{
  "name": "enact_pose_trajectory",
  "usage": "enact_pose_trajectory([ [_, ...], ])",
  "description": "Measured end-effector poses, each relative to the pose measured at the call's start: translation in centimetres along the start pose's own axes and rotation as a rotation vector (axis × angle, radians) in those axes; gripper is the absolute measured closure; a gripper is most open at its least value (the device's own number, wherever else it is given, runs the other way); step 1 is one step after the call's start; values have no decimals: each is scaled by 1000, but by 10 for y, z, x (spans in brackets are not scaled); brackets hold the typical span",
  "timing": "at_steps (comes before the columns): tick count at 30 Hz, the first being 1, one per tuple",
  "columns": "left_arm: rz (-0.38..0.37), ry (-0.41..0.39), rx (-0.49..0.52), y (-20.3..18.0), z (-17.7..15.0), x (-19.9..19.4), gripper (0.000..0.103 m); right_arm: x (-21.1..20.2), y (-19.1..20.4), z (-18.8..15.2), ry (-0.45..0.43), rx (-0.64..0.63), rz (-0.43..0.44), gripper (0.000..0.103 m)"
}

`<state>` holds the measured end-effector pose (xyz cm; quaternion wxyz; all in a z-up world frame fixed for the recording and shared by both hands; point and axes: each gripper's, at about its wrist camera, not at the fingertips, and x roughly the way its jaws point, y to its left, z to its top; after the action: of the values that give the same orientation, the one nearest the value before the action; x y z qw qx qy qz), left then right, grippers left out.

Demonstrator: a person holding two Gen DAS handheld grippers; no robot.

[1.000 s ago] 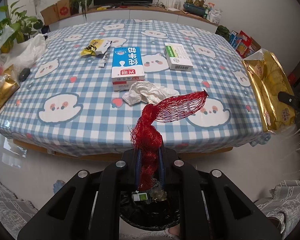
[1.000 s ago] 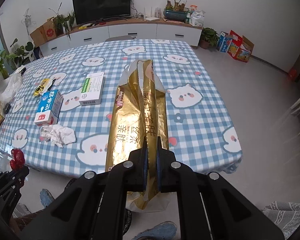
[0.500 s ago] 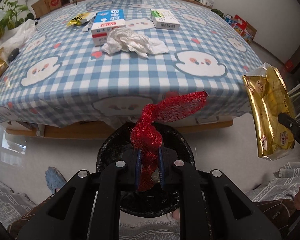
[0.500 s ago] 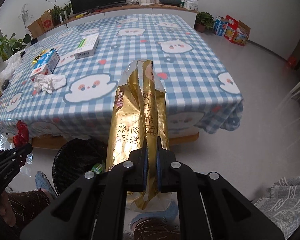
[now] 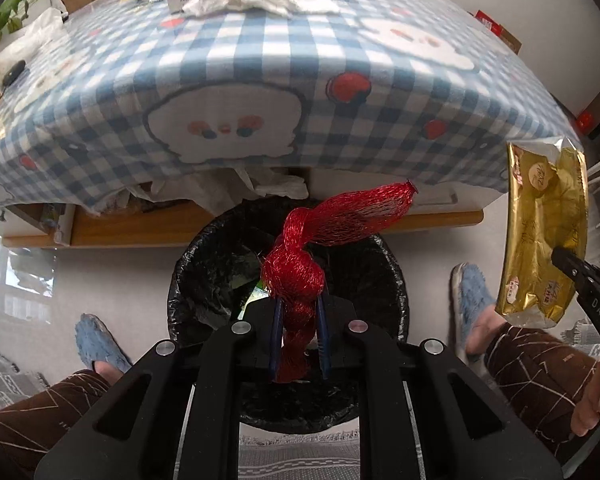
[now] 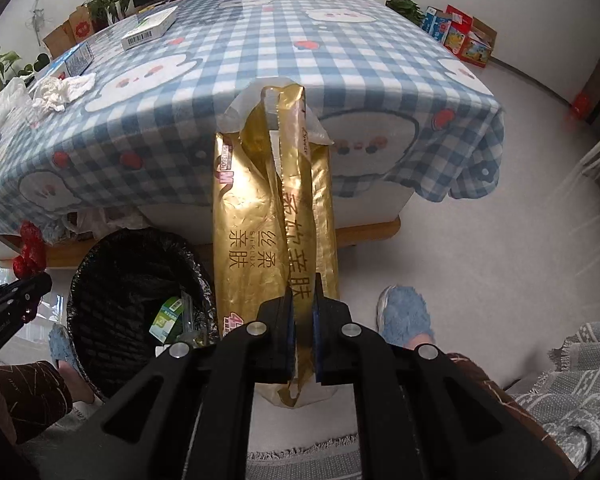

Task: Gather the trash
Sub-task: 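Carry the red net and gold foil bag with both tools over the bin, then open the left tool to drop the red mesh net into the bin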

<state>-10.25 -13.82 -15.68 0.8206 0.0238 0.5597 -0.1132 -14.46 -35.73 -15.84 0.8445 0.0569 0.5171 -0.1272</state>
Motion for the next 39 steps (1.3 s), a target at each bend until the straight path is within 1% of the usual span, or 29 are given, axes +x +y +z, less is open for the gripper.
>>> enact_pose_trajectory([
  [3,-2,11,-9,1,-6,19,90,18,-8,-12,43,28,-8,98],
  [7,1,20,1,0,-14,37,90,30,-11,-18,65,28,-42,98],
  [11,12,44,1,0,-18,53,90,41,-18,-23,95,52,-43,98],
  [14,8,56,-5,0,-20,63,89,46,-18,-26,110,52,-53,98],
  [25,4,84,38,-22,-31,93,89,68,-17,-33,157,57,-77,98],
  [28,0,88,35,-23,-33,98,86,71,-18,-33,163,60,-78,98],
  [29,1,88,30,-23,-33,99,83,71,-18,-33,165,61,-79,98],
  [30,-1,86,26,-21,-32,99,78,72,-18,-34,166,61,-76,98],
  [32,1,78,21,-18,-32,97,72,72,-16,-34,165,57,-79,98],
  [33,5,72,19,-17,-31,96,66,71,-15,-33,161,58,-74,98],
  [34,4,66,15,-15,-30,95,63,69,-16,-32,158,57,-69,98],
  [39,5,32,4,-5,-28,79,40,61,-3,-29,148,41,-34,98],
])
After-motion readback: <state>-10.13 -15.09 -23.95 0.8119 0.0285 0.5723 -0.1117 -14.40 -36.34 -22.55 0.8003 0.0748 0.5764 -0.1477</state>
